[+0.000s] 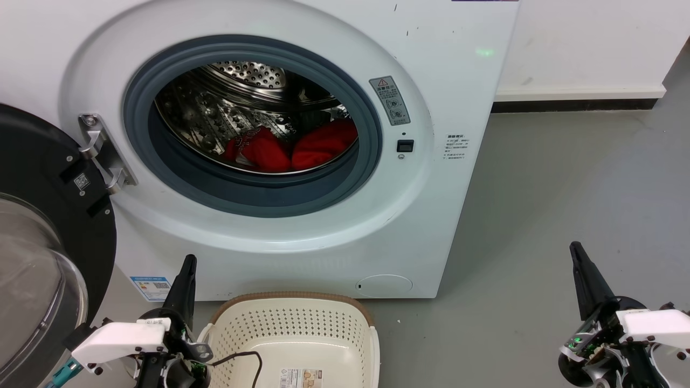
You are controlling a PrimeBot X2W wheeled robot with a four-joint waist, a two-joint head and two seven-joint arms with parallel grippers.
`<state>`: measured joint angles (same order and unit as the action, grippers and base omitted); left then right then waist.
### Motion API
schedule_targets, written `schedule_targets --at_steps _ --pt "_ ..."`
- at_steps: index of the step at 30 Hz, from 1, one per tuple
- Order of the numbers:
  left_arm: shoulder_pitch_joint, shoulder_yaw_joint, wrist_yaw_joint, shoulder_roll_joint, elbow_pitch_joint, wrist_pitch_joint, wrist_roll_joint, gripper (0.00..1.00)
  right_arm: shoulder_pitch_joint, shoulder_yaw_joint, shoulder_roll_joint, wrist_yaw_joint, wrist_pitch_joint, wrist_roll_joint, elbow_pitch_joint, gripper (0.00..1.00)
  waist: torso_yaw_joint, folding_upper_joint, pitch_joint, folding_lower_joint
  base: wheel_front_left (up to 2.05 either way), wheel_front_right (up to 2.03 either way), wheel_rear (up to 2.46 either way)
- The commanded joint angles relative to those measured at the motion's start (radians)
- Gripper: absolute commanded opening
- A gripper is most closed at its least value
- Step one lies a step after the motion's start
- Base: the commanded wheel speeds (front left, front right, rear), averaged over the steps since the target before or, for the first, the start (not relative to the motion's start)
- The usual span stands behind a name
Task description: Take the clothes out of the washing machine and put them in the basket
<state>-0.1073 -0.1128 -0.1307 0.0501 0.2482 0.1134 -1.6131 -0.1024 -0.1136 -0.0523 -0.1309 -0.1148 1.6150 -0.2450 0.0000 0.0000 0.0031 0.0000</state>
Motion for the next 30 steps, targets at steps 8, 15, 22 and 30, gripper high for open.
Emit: schedule_targets --at_steps 8,15,22,30 --pt "-0.005 -0.001 -0.002 0.0 -0.003 0.004 0.0 0.0 -0.013 0.0 0.003 0.0 0.0 -0.004 -0.001 0.0 0.0 0.0 0.0 0.0 0.0 0.0 0.0" --pt "-0.005 -0.002 -0.002 0.0 -0.003 0.004 0.0 0.0 -0.013 0.0 0.003 0.0 0.0 -0.004 -0.001 0.0 0.0 0.0 0.0 0.0 0.0 0.0 0.0" --pt "0.024 0.006 0.0 -0.002 0.023 -0.009 0.004 1.0 0.022 0.006 0.001 0.0 0.007 -0.004 -0.022 1.0 0.0 0.0 0.001 0.0 0.0 0.0 0.0" --pt "0.035 -0.003 0.0 -0.002 0.019 -0.05 0.053 1.0 0.035 0.019 0.001 0.0 0.048 -0.045 -0.006 1.0 -0.002 0.0 0.001 0.0 0.0 0.0 0.0"
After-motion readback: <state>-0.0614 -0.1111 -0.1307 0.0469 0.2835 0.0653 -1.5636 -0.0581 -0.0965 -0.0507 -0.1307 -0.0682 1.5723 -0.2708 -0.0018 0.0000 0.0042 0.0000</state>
